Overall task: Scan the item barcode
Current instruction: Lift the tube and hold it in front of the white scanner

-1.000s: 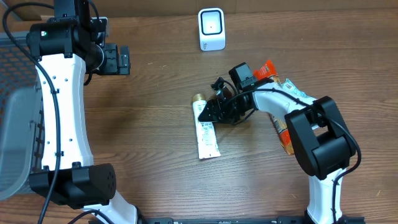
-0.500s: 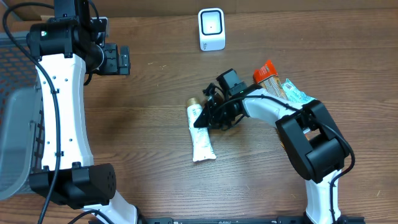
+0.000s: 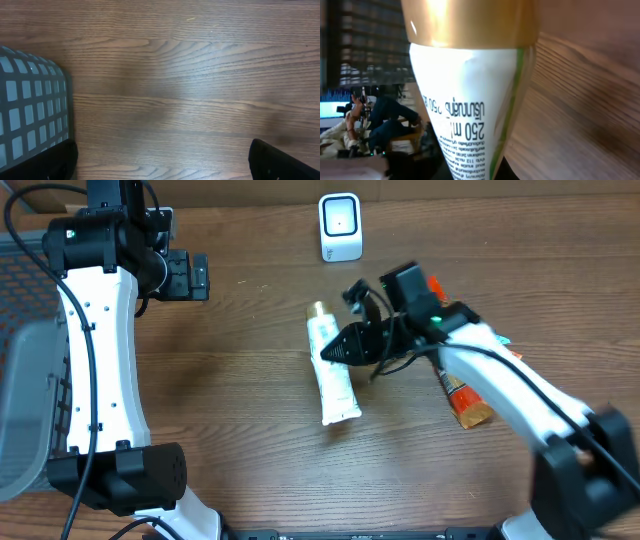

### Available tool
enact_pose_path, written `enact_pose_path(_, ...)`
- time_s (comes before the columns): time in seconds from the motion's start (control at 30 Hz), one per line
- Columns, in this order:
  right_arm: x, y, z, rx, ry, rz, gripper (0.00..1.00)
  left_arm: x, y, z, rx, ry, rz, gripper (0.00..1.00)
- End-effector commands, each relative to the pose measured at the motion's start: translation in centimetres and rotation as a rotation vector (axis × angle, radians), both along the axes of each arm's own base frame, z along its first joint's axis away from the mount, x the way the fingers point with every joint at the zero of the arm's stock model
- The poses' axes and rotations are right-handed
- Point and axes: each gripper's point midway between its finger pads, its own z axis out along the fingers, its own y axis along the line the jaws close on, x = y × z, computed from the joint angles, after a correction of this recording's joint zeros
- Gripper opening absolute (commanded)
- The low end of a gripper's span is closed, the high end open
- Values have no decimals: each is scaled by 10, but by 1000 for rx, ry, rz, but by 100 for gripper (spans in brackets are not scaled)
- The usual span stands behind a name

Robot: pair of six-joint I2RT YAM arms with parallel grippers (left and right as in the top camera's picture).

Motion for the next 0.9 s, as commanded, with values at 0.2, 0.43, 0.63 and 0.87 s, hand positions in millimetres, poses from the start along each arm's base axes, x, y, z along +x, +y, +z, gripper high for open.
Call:
enact_pose_path(0.2, -19, -9, 64, 62, -124, 7, 4, 2, -2, -4, 11, 12, -22, 100)
enact_pose_path(0.43, -17, -13, 77, 30, -131, -18, 4, 2, -2, -4, 11, 12, -22, 99)
enact_pose_path(0.63, 20, -38, 93, -203, -314, -177, 3, 2, -2, -4, 11, 12, -22, 100)
enact_pose_path(0.87, 110, -86, 97, -639, -679, -477, 4, 2, -1, -4, 11, 12, -22, 100)
